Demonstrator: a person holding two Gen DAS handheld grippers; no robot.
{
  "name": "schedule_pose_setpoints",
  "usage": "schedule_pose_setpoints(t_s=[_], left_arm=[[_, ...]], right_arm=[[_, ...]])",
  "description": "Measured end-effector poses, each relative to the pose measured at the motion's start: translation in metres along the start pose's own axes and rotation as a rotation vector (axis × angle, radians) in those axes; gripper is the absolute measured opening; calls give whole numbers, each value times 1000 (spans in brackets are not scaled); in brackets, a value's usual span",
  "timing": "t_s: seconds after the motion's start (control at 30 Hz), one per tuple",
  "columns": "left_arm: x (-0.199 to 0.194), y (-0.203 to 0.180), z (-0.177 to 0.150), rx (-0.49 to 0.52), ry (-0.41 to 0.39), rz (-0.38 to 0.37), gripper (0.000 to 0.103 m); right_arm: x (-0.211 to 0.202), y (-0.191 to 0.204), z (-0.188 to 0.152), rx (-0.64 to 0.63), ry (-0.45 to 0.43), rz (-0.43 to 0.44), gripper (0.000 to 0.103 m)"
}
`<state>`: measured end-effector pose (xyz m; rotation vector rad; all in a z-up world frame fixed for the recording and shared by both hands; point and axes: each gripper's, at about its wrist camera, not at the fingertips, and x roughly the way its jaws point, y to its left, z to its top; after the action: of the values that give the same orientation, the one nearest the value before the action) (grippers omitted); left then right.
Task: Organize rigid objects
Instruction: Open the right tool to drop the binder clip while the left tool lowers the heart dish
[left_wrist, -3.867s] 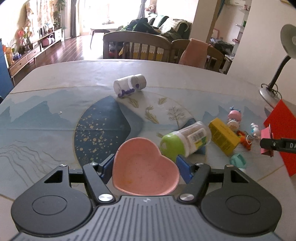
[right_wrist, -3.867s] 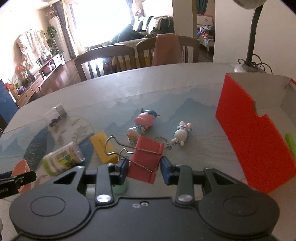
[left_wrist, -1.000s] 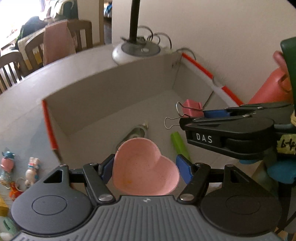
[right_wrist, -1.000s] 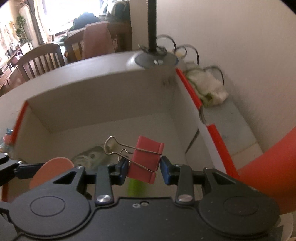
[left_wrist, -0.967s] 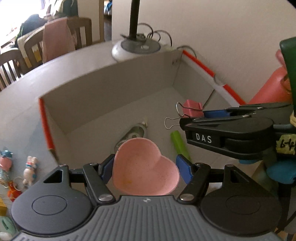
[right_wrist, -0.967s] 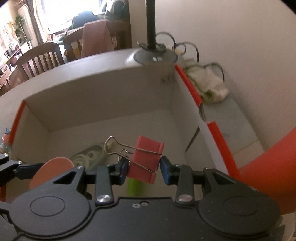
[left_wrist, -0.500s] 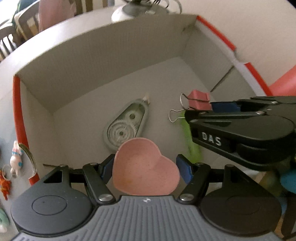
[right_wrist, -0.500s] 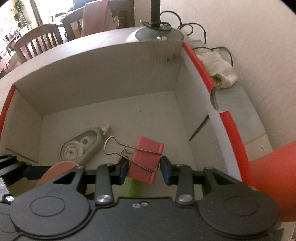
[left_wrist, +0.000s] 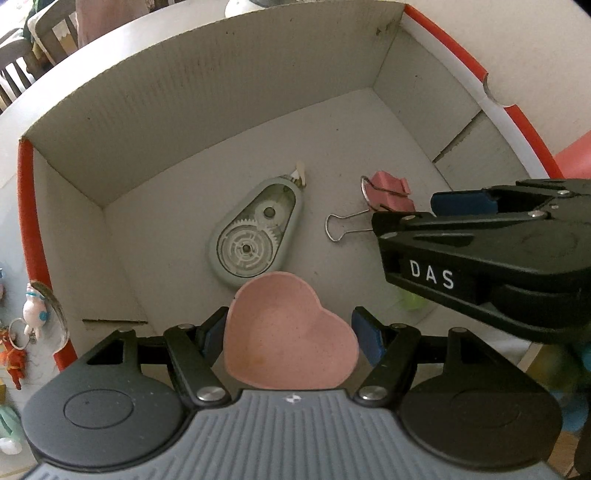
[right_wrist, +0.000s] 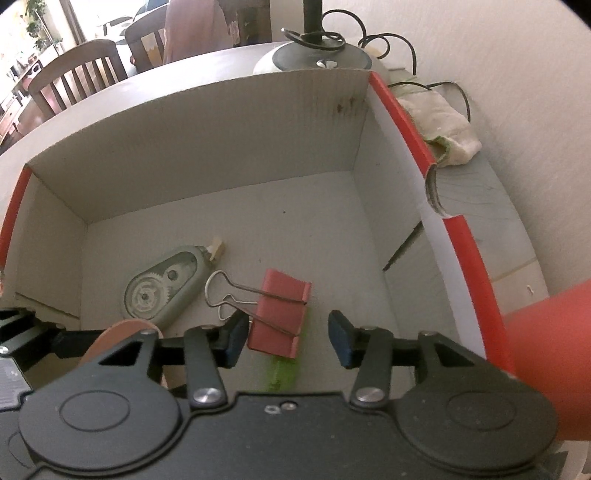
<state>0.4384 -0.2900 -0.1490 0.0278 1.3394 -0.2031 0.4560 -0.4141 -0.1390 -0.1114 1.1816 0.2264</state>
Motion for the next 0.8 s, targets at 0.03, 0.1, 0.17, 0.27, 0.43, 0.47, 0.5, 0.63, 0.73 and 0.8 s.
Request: schedule_pose_setpoints(t_s=[0.03, 0.1, 0.17, 0.27, 0.43, 0.47, 0.5, 0.63, 0.73, 0.8], left_arm=[[0, 0, 1, 4, -8, 3, 71], [-4, 0, -1, 6, -28, 0, 72], [-8, 1, -3, 4, -48, -16, 72], [-13, 0, -6, -6, -69, -16, 72], [-32, 2, -15, -13, -136, -39, 73], [-37, 1, -17, -5, -153, -41, 73], [-42, -1, -20, 9, -174, -37, 73], [-58, -8, -25, 41, -247, -18, 73], [-69, -6, -33, 32, -288, -35, 73], [-83, 0, -40, 25, -316, -42, 73]], right_arm=[[-2, 0, -1, 1, -8, 3, 51], [-8, 0, -2, 4, -25, 10, 54], [-15, 2, -3, -1, -42, 11, 58], [-21, 1, 0, -3, -61, 9, 58], [-33, 2, 4, 2, -93, 21, 62], [-37, 4, 3, -3, -100, 22, 65], [-42, 6, 2, -8, -109, 22, 65], [-64, 15, -2, -28, -147, 34, 67], [-81, 21, -5, -30, -182, 51, 70], [-94, 27, -8, -33, -207, 63, 72]])
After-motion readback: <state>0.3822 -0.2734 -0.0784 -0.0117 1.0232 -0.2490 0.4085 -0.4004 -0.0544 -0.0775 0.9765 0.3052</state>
